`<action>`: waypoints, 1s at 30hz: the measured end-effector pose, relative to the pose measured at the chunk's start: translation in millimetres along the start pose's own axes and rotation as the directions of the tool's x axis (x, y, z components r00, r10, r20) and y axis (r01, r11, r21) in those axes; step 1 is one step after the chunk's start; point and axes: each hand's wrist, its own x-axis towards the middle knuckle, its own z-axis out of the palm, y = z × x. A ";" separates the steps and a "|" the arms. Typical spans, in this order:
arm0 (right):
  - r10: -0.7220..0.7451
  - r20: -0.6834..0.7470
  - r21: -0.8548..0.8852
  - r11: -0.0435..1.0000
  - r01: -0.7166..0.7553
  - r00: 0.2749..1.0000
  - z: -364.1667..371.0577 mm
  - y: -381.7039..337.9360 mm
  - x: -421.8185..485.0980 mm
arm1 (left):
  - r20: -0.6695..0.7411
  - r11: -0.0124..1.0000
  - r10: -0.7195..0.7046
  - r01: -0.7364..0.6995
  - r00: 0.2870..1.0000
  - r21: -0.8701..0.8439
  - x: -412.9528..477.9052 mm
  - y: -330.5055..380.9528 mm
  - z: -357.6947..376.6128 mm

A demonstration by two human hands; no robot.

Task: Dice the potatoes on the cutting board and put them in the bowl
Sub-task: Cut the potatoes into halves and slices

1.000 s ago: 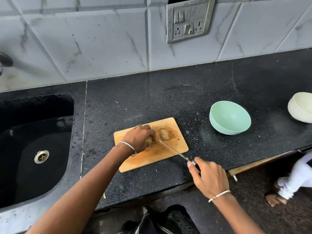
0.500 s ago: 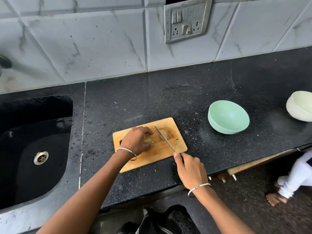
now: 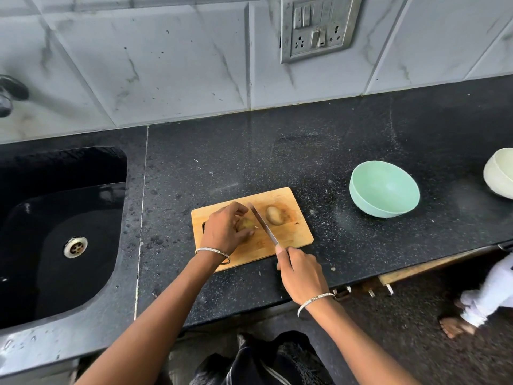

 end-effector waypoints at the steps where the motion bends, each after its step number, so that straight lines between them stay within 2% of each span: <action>1: -0.005 0.008 -0.008 1.000 0.005 1.000 1.1 -2.2 0.0 | -0.012 1.000 -0.015 0.015 1.000 -0.005 -1.1 -0.6 0.4; 10: -0.076 0.012 -0.151 0.986 0.077 0.997 -1.8 -20.1 -7.1 | -0.082 0.995 -0.094 0.090 0.992 -0.041 -12.9 -1.4 5.4; 14: -0.087 0.013 -0.200 0.976 0.088 0.996 -3.4 -26.8 -11.5 | -0.066 0.994 -0.103 0.101 0.993 -0.031 -10.8 -1.1 4.2; 18: -0.085 0.047 -0.166 0.982 0.092 0.995 -1.7 -37.1 -2.9 | -0.048 0.994 -0.112 0.112 0.992 -0.007 -7.8 -1.8 2.6; 23: -0.015 0.099 -0.142 0.989 0.029 0.995 0.4 -41.0 11.2 | -0.054 0.993 -0.115 0.115 0.992 -0.019 -8.5 -0.3 2.7; 30: -0.020 0.072 -0.160 0.987 0.031 0.997 6.8 -37.4 8.4 | -0.065 0.991 -0.128 0.125 0.990 -0.050 -7.8 -2.9 5.0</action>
